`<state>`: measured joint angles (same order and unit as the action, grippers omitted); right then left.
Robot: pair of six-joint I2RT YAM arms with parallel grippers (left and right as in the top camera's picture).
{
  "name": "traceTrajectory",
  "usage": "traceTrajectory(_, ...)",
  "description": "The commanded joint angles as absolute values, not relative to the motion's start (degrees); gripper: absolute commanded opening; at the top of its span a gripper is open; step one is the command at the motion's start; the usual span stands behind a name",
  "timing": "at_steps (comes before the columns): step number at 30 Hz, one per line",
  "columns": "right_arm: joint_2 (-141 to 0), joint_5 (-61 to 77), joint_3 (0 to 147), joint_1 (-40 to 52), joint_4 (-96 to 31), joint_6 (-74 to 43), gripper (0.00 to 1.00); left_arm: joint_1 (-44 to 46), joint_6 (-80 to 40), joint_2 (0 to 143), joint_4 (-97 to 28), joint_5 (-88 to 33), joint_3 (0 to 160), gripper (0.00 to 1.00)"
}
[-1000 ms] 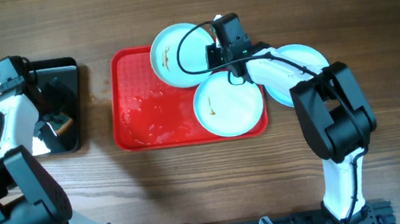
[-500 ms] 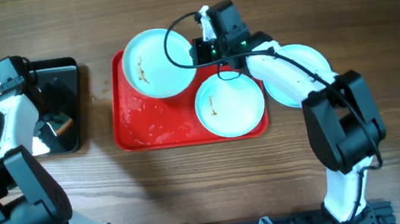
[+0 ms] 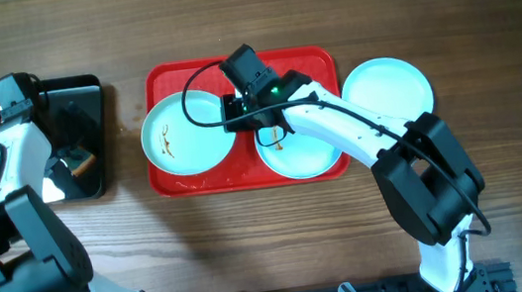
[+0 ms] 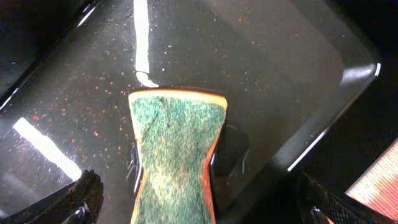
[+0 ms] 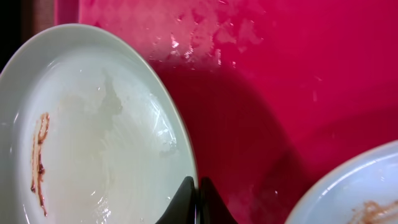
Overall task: Clean dirty plates on tray and stack at the side
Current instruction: 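Drag the gripped plate leftward across the red tray with the right gripper, then grasp the sponge in the black tray with the left gripper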
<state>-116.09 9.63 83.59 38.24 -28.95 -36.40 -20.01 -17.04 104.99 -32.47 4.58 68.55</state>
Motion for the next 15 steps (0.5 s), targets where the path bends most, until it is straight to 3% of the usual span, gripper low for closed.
traceTrajectory(1, -116.5, 8.1, 82.8, 39.2, -30.3, -37.7, 0.04, -20.4, -17.1, 108.8, -31.0, 5.4, 69.3, 0.95)
traceTrajectory(4, -117.2, 8.1, 82.8, 40.1, -30.7, -37.7, 0.04, -20.4, -17.1, 110.8, -30.0, 5.4, 69.3, 0.86)
traceTrajectory(7, -117.3, 7.8, 82.8, 40.8, -30.5, -37.7, 0.04, -20.4, -17.1, 111.9, -29.9, 5.4, 69.3, 0.67)
traceTrajectory(8, -117.5, 7.1, 82.8, 40.9, -30.2, -37.6, 0.04, -20.4, -17.1, 112.0, -29.9, 5.4, 69.3, 0.44)
traceTrajectory(10, -118.7, 4.3, 82.8, 41.0, -29.9, -37.7, 0.04, -20.4, -17.1, 111.9, -30.1, 5.4, 69.3, 0.14)
traceTrajectory(13, -121.3, 2.1, 82.8, 41.0, -28.3, -37.4, 0.04, -20.4, -17.1, 110.9, -30.9, 5.4, 69.3, 0.04)
traceTrajectory(15, -122.3, 1.4, 82.8, 41.0, -27.4, -37.4, 0.04, -20.4, -17.1, 110.0, -31.1, 5.4, 69.3, 0.04)
